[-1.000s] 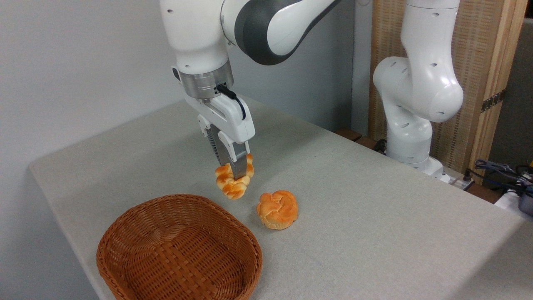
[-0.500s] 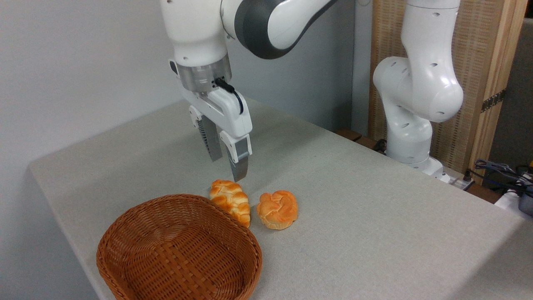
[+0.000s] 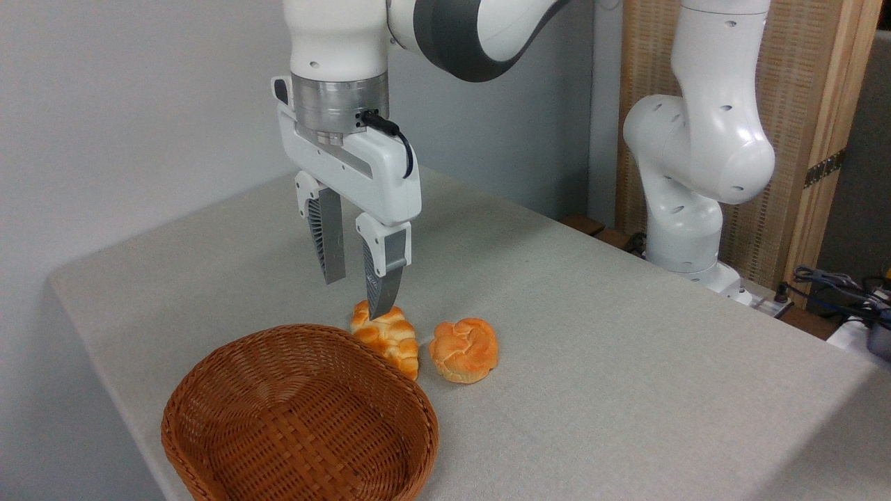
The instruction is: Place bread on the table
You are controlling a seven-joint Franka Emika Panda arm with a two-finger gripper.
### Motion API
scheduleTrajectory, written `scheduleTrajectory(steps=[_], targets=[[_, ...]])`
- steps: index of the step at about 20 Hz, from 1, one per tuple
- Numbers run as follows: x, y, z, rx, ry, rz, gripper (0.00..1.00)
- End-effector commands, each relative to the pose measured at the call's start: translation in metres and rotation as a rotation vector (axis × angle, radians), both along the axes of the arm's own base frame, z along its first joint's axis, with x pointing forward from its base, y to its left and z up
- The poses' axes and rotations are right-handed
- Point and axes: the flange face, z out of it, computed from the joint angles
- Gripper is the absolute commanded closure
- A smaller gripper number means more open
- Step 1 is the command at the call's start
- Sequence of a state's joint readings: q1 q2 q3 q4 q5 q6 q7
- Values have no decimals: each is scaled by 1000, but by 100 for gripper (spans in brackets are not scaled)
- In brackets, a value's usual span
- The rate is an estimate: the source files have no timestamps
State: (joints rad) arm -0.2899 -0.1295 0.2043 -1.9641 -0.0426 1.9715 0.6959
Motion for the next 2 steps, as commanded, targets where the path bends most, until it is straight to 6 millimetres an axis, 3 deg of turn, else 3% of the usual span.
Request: scheduleTrajectory(steps=[1, 2], targets=[[1, 16, 5, 5, -17, 24, 0], [1, 16, 6, 3, -20, 25, 0]])
